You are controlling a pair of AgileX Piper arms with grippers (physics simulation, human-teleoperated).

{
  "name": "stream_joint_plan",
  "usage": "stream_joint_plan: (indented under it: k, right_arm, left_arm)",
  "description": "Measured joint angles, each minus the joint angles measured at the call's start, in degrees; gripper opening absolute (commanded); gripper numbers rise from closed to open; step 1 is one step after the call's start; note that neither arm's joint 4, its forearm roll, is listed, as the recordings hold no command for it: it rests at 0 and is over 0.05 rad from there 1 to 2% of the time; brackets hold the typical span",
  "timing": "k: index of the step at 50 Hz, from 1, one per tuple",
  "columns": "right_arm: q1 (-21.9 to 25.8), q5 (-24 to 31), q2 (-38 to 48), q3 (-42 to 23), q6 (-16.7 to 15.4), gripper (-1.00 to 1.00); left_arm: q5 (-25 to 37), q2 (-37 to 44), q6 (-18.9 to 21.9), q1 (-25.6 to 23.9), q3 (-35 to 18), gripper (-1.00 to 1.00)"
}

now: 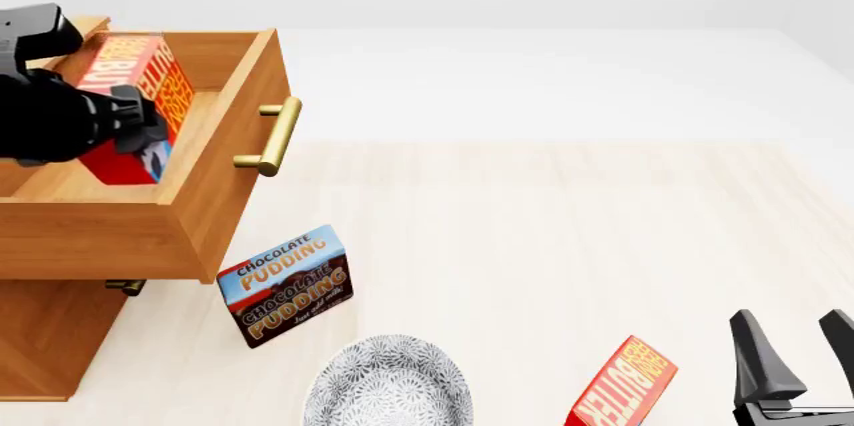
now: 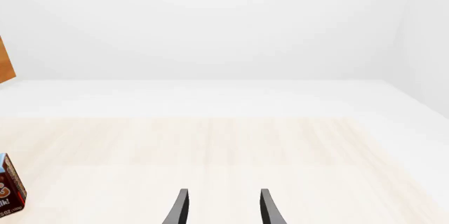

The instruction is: Put the butter at the front in the top drawer of the cabinet and close it.

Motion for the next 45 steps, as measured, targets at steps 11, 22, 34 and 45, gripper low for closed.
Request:
stream_joint_plan:
  k: [11,22,34,45]
  right_arm:
    - [0.00,0.00,0.00,0.00,0.00,1.00]
    - [0.00,0.00,0.00,0.00,0.00,1.00]
    - [0.00,0.00,0.00,0.00,0.00,1.00]
    - [0.00,0.00,0.00,0.00,0.00,1.00]
  left_arm:
    - [-1.11,0.80,-0.48,-0.01,0.84,-1.00]
    - [-2.38,1.25,-0.99,-0.25,2.07,-1.00]
    - [-3.68,1.58,-1.58,-0.59,3.52,-1.00]
    - [-4.67,2.20,-2.02,-0.91,4.29,-1.00]
